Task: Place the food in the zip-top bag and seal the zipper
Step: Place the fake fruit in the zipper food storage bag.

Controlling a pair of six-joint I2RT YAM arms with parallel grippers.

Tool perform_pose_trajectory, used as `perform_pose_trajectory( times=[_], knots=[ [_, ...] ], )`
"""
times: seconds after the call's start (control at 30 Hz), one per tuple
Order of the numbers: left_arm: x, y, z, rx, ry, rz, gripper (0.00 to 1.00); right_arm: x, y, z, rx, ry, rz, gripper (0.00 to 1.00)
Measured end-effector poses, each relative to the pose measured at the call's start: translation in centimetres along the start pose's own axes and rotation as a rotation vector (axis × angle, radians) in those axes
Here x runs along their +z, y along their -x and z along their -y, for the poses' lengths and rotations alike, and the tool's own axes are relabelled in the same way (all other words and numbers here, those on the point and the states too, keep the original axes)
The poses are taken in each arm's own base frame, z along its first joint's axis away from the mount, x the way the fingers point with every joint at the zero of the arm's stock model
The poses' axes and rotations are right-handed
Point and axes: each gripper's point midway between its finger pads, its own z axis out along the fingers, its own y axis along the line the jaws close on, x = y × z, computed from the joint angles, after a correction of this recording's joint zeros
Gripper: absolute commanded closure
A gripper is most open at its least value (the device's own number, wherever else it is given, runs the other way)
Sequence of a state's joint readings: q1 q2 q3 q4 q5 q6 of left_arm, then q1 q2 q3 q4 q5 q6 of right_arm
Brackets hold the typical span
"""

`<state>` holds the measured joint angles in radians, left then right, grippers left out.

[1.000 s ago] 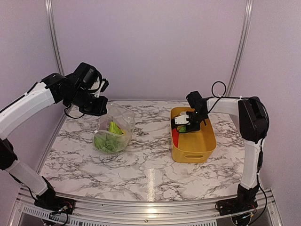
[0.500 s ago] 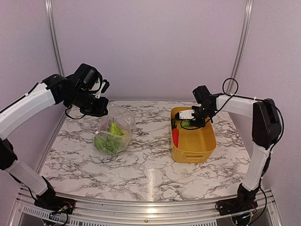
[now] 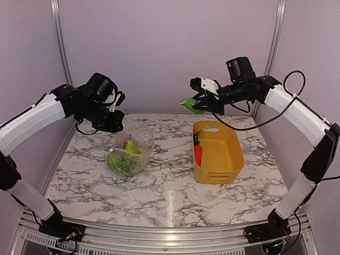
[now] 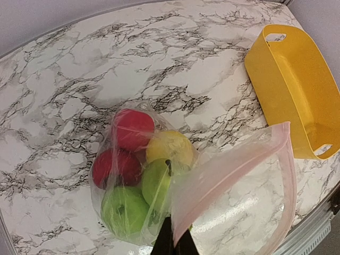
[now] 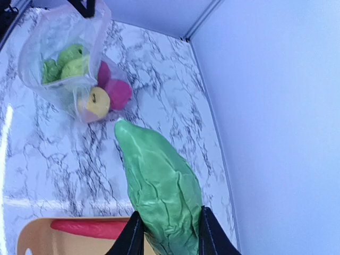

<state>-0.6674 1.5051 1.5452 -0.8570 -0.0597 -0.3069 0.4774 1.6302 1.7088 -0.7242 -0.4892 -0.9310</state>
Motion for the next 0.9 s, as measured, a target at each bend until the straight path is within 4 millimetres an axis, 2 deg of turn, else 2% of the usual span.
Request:
perform_pose_trajectory(
  times=[0.1, 0.2, 0.27, 0.37, 0.57, 0.77, 0.9],
  knots=[
    [0.1, 0.0, -0.1, -0.002, 0.002, -0.003, 1.0, 0.2, 6.2, -2.3, -0.019, 0.096, 0.146, 0.76],
    [0.1, 0.0, -0.1, -0.003, 0.001, -0.003, 1.0, 0.2, 11.0, -4.4, -0.018, 0.192, 0.27, 0.76],
    [0.1, 0.0, -0.1, -0.003, -0.002, -0.004, 1.0, 0.2, 13.6, -5.7, -0.013, 0.256, 0.341, 0.76],
    [0.1, 0.0, 0.0, -0.003, -0.005, -0.005, 1.0, 0.7, 16.3, -7.3, -0.003, 0.341, 0.413, 0.75],
    [0.1, 0.0, -0.2, -0.007, -0.004, -0.005, 1.0, 3.7, 17.7, -11.5, 0.017, 0.498, 0.453, 0.75],
    [0.1, 0.1, -0.3, -0.012, -0.003, -0.005, 1.0, 8.0, 16.1, -15.1, 0.08, 0.619, 0.434, 0.74],
    [0.1, 0.1, -0.3, -0.012, -0.005, -0.004, 1.0, 10.9, 14.7, -15.9, 0.138, 0.657, 0.417, 0.74]
  ],
)
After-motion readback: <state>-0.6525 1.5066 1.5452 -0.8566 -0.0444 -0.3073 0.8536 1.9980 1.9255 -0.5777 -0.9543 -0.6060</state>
